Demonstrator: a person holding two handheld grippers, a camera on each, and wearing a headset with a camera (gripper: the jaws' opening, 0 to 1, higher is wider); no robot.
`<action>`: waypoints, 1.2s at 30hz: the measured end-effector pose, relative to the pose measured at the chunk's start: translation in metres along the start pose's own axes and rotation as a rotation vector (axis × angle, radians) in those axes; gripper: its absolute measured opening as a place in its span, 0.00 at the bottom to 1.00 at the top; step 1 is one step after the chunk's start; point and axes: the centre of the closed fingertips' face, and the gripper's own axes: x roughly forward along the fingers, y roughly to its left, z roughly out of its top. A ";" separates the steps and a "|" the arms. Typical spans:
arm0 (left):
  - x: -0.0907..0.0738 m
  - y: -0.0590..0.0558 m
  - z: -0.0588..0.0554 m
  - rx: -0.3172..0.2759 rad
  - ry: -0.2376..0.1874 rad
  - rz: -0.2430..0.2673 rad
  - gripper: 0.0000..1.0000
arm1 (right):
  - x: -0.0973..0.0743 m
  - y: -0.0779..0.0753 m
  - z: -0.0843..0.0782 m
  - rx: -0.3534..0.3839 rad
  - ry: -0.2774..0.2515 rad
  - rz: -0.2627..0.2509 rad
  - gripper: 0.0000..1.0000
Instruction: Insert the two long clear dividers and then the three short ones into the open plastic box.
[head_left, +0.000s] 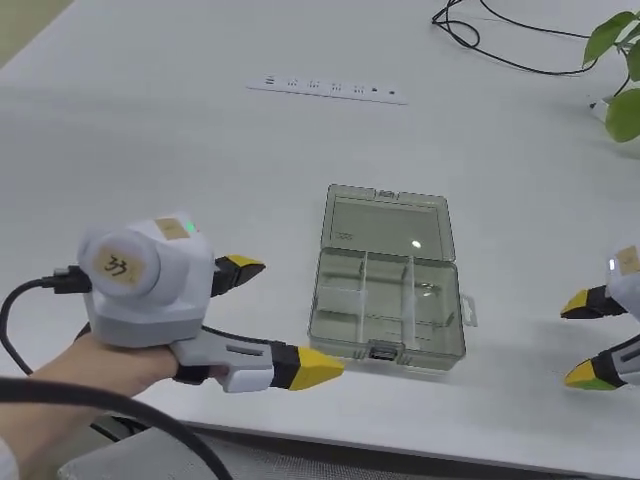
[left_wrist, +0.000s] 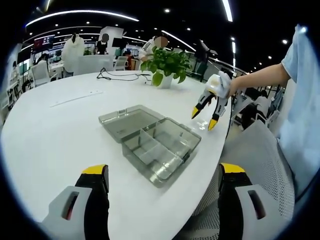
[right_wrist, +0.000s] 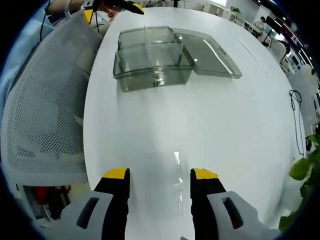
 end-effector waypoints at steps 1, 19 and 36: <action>0.000 0.000 -0.001 0.000 0.000 0.001 0.92 | 0.001 0.000 -0.001 -0.010 0.010 0.004 0.49; -0.002 0.003 -0.004 -0.009 0.006 0.003 0.92 | 0.009 -0.001 -0.005 -0.060 0.060 0.025 0.41; 0.002 0.002 -0.002 -0.015 -0.005 -0.003 0.91 | 0.008 -0.001 -0.006 -0.056 0.061 0.013 0.33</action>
